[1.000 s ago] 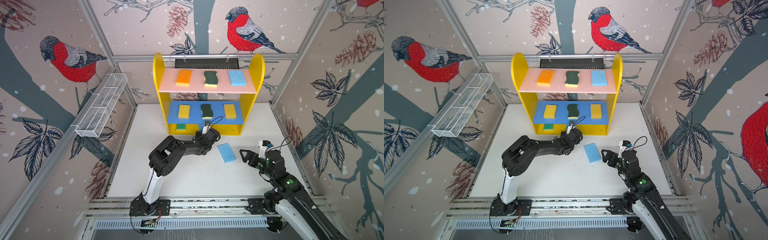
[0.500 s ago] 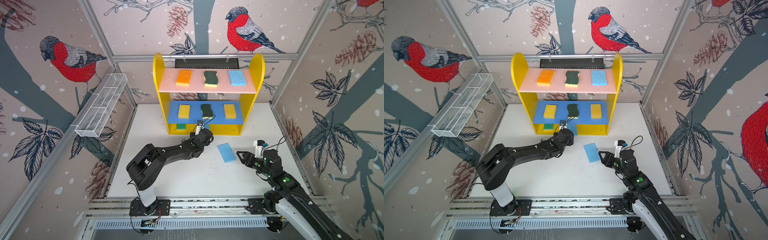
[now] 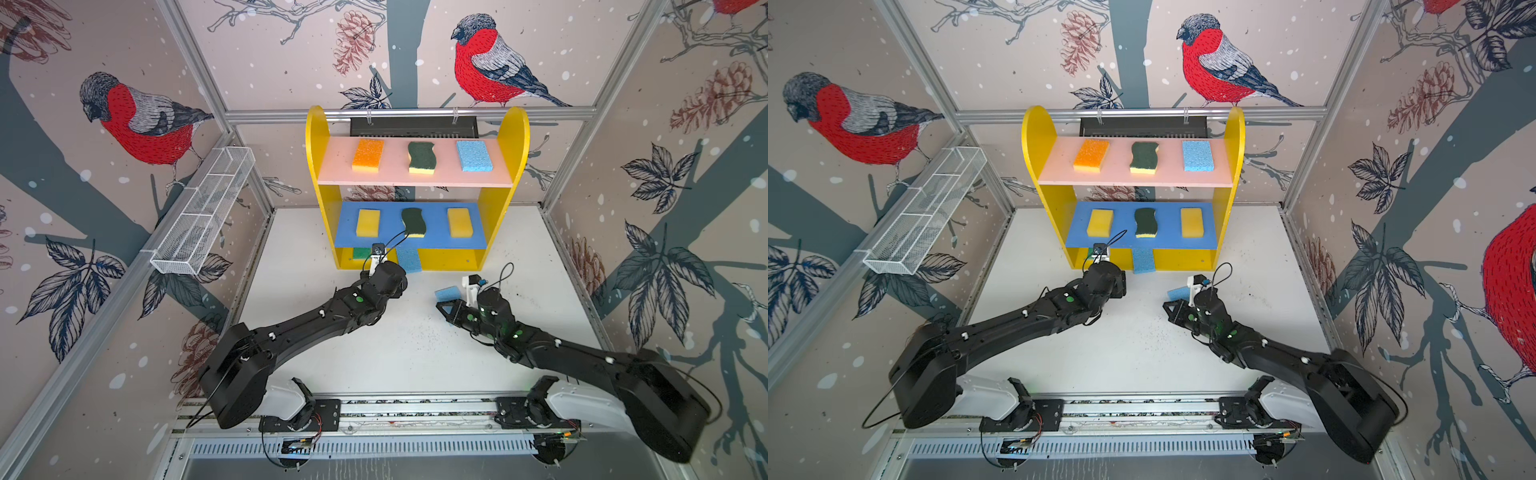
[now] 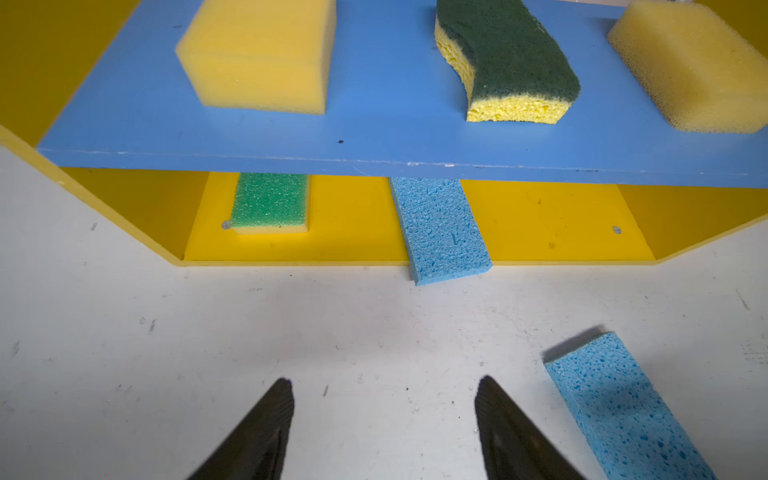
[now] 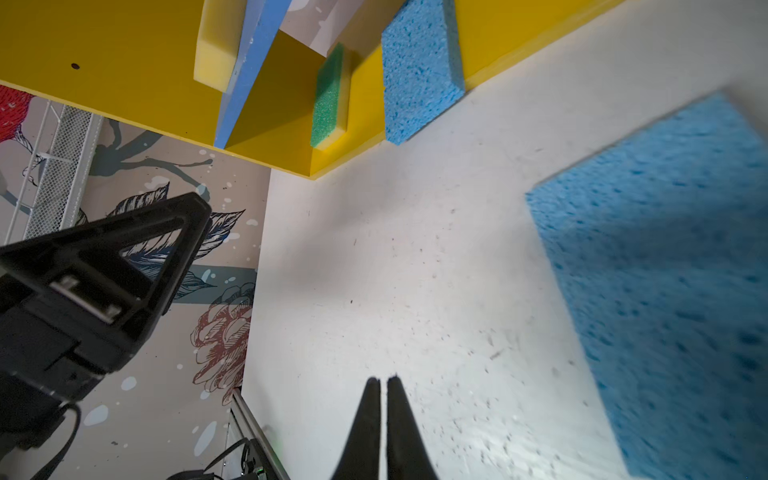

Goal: Place and organize the cleaning sponges onto the shelf
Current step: 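Open the left gripper and draw it back while the right gripper reaches toward the shelf, then press the right gripper against the standing blue sponge, pushing it against the yellow panel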

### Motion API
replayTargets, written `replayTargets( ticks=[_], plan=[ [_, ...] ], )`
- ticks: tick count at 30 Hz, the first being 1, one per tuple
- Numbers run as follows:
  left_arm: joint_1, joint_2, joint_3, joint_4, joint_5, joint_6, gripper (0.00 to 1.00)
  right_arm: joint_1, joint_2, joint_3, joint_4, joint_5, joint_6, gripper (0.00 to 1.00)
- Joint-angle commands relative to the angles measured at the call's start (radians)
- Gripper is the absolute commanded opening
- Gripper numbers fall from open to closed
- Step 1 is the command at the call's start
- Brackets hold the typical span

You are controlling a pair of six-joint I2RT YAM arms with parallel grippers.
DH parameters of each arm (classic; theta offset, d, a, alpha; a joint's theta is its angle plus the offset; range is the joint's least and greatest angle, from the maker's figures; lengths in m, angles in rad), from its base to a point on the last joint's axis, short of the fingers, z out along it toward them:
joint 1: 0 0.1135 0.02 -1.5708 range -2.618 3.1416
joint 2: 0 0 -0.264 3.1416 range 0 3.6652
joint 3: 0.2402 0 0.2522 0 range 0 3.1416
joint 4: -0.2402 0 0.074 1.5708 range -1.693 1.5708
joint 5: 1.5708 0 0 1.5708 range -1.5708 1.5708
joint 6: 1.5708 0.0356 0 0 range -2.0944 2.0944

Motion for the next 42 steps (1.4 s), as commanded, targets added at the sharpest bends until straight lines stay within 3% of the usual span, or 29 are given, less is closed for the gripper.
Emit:
replayTargets(
  ticks=[1,8,17,31,42],
  plan=[
    [0.014,-0.056,-0.016,-0.066,0.019,-0.010,0.70,0.019,0.139,0.071,0.231,0.037,0.064,0.05],
    [0.064,-0.174,-0.072,-0.047,0.054,0.001,0.70,0.033,0.456,0.247,0.325,0.097,0.155,0.03],
    [0.092,-0.192,-0.068,-0.041,0.063,0.005,0.72,0.045,0.684,0.415,0.260,0.206,0.248,0.02],
    [0.124,-0.204,-0.102,0.020,0.090,0.017,0.72,0.033,0.801,0.452,0.270,0.280,0.338,0.02],
    [0.126,-0.209,-0.129,0.041,0.064,0.009,0.72,0.025,0.846,0.396,0.420,0.336,0.416,0.02]
  ],
)
